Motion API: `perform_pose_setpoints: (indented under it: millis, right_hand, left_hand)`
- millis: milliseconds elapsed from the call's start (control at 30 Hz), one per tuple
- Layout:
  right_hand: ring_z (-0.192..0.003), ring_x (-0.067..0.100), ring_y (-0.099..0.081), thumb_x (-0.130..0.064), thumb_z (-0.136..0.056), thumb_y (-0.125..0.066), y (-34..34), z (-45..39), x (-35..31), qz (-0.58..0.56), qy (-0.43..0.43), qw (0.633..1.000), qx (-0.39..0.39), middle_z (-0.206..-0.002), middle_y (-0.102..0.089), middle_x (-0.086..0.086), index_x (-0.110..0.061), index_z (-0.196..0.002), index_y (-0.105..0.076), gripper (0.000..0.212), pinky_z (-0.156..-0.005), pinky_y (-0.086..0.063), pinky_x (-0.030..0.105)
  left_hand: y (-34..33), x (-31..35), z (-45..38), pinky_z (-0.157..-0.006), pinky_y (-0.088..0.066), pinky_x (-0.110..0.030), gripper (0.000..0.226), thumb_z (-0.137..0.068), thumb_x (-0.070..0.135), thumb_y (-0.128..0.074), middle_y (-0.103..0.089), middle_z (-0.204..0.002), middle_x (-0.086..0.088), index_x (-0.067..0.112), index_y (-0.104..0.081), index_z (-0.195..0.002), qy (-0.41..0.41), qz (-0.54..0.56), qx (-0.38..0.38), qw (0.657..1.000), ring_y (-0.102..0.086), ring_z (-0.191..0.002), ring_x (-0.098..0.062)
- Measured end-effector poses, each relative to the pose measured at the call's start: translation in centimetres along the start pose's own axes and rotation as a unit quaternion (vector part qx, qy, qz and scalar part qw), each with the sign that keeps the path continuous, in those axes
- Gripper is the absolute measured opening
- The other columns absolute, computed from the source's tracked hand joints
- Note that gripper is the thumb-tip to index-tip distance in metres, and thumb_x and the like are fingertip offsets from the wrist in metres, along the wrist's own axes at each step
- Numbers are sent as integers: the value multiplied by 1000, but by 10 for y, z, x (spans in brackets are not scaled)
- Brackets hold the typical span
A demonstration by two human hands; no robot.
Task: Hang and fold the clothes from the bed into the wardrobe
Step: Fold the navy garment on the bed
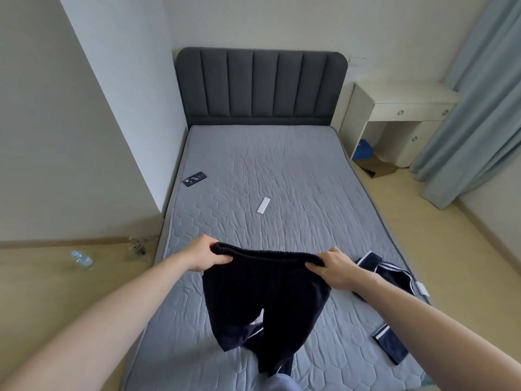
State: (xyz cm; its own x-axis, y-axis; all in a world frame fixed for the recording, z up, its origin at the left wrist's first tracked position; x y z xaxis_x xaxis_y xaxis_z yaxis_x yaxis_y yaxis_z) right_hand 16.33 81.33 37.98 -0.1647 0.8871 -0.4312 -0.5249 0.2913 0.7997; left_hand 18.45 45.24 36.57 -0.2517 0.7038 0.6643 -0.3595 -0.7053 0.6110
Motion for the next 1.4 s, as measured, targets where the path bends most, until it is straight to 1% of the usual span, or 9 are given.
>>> perform_pose_setpoints:
  millis: [67,200,300,467,700,900,1100,1200,1400]
  right_hand:
    - [-98,24,-48,-48,-105,-47,27,-14,-5,19,0,999,39,-69,-57,-5,-31,-70,-52,39,-76,-38,36]
    - [-82,26,-62,-48,-103,-50,114,-40,-27,44,14,988,150,-83,-67,-3,-36,-80,-58,27,-66,-43,35]
    - [-78,28,-61,-44,-103,-53,187,-53,-53,35,34,966,254,-82,-66,1,-30,-82,-63,27,-60,-41,32]
    - [-98,33,-64,-32,-102,-54,294,-48,-97,-34,111,914,388,-99,-72,4,-23,-112,-70,21,-87,-52,43]
    - [-106,25,-65,-28,-101,-53,348,-22,-116,-49,175,864,469,-112,-73,1,-22,-122,-69,27,-88,-42,26]
    - [-101,17,-66,-27,-99,-58,278,-23,-77,-22,191,887,420,-115,-73,-5,-26,-124,-69,28,-89,-52,33]
    - [-100,18,-64,-25,-100,-61,126,-68,3,19,116,965,235,-115,-68,-8,-27,-127,-67,28,-82,-50,35]
    - [-112,15,-63,-32,-101,-59,31,-93,50,23,70,990,120,-124,-65,-14,-30,-131,-66,31,-92,-49,33]
    - [-118,4,-57,-36,-104,-53,-175,-128,142,-1,-10,999,-43,-130,-55,-25,-41,-136,-60,33,-93,-46,21]
  left_hand:
    - [19,23,-14,-74,-61,-32,24,-87,35,-79,-77,-91,-1,14,-76,-97,-10,30,46,998,-74,-77,-21]
    - [79,93,-35,-85,-61,-48,23,-92,33,-74,-76,-104,-2,17,-72,-107,-73,59,139,986,-76,-84,-24]
    - [133,152,-38,-85,-59,-41,24,-93,38,-72,-75,-96,0,15,-73,-102,-125,39,232,964,-73,-86,-26]
    - [215,247,-24,-71,-43,-25,27,-91,42,-71,-66,-81,9,16,-66,-86,-219,1,403,889,-61,-82,-15]
    - [260,295,12,-65,-44,-20,27,-88,42,-72,-65,-76,11,16,-67,-85,-313,-32,457,832,-58,-70,-7]
    - [209,235,11,-65,-40,-22,27,-85,40,-75,-57,-73,7,24,-58,-73,-313,-67,391,863,-52,-68,-7]
    - [82,108,-45,-69,-47,-37,28,-84,36,-81,-64,-80,2,11,-69,-81,-204,-95,257,940,-60,-76,-16]
    - [-3,27,-72,-64,-37,-25,32,-83,41,-81,-57,-74,9,18,-62,-71,-145,-86,171,971,-49,-74,-2]
    - [-188,-138,-103,-70,-37,-17,32,-81,48,-80,-53,-80,15,28,-56,-71,-13,-47,47,998,-49,-80,1]
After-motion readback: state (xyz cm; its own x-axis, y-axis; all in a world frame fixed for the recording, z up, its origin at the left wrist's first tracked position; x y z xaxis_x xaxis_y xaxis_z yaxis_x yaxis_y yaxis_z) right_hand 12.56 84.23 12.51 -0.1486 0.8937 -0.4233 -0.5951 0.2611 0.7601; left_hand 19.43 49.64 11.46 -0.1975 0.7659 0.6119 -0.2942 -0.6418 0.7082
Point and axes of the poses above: each hand's wrist, its own z-axis away from the middle knuckle, its own y-axis out of the back of the hand, x = y × z, the point moved 1 cm from there along -z, towards the middle knuckle
